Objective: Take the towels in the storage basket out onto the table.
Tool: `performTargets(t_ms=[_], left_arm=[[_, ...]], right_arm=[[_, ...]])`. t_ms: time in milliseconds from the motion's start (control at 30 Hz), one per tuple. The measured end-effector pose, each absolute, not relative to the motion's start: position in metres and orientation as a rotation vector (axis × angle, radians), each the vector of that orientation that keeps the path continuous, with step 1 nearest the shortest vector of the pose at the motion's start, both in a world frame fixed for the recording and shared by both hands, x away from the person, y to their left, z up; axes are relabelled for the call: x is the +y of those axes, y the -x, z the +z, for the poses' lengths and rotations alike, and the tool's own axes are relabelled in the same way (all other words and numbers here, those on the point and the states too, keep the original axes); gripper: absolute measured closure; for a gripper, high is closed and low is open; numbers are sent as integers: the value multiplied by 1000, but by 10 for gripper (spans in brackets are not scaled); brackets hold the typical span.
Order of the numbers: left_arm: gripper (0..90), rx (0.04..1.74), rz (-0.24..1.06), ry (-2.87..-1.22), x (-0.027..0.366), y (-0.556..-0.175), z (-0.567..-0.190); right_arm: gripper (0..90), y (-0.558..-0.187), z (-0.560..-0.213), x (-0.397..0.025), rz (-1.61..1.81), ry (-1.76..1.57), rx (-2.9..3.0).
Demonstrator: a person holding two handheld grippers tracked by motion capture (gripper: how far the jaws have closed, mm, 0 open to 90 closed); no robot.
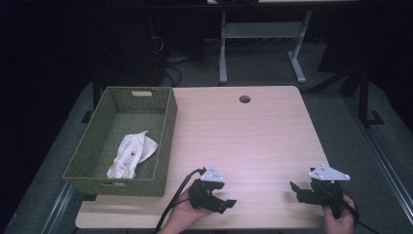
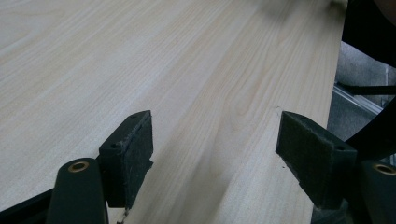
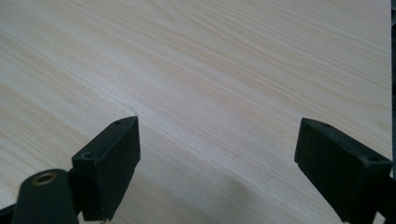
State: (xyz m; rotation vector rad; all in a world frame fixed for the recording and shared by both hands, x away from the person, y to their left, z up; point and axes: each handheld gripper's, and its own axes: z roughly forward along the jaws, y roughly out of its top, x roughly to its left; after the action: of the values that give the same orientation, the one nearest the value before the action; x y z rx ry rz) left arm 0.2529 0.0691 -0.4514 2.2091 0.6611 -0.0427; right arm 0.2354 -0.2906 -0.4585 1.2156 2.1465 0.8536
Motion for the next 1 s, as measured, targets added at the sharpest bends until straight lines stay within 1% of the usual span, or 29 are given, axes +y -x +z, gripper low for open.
performTargets(t_ms=[233,333,400,667,1000], left_arm=[[267,649,-46,-2196,68,-257,-438],[263,652,-66,-2204,70,-264,-421],[263,652,-75,-2211,71,-267,-417],[245,668,-82,-2233,75,-288,-380],[227,682,-113,-2241,86,-309,-352]], right_arm=[[139,-235,-459,-291,856,-1235,2134],[139,-236,-459,-292,857,-1243,2130],[139,-236,-458,-292,857,-1243,2128],[139,-234,-456,-290,853,-1237,2126],[139,-235,-456,-289,859,-1234,2127]])
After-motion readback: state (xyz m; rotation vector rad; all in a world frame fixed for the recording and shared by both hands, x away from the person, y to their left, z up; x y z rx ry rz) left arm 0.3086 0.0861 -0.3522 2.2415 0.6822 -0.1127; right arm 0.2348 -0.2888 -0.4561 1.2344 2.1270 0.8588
